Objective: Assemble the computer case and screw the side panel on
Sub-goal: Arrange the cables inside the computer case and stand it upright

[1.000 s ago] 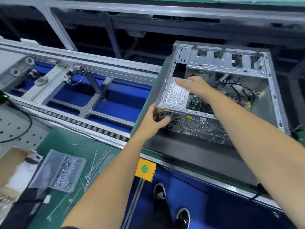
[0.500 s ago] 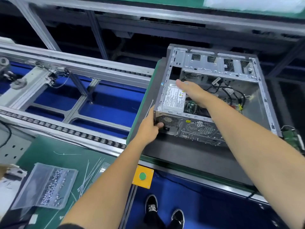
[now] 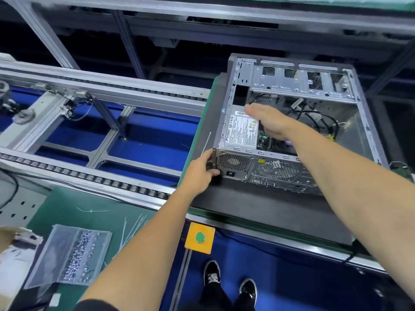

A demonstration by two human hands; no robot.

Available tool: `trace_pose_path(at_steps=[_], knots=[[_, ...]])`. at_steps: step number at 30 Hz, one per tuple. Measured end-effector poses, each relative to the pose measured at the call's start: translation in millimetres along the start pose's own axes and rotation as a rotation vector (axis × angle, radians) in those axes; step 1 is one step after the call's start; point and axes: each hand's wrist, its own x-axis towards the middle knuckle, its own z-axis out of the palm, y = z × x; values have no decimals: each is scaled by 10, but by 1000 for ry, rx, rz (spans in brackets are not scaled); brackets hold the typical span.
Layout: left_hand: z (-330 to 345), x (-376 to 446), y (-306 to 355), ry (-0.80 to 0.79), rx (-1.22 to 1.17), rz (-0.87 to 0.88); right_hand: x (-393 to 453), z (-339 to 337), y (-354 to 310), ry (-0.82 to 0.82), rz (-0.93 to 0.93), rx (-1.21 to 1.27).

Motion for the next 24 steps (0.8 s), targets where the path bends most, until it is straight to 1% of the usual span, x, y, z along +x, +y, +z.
trace_pose_path(at_steps=[6,10,13,17,21,23,24], knots=[[64,-49,-39,111,162,52,-9,-9,-18,0,-40,-50],[70,-49,-21,131,228,63,-38,6,-52,14,-76,-104],[108,-54,-30,158,250,88,-39,6,-53,25,-89,-86],[169,-52,-53,202,307,110,-16,-13,-94,-3,4,-103],[181,-61,-51,223,303,116,-63,-51,-160,-66,88,-130],[216,-73,-51,228,257,97,-64,-39,-163,-72,159,-77],[231,-76,-51,206,203,77,-52,-31,-147,-72,190,-32]])
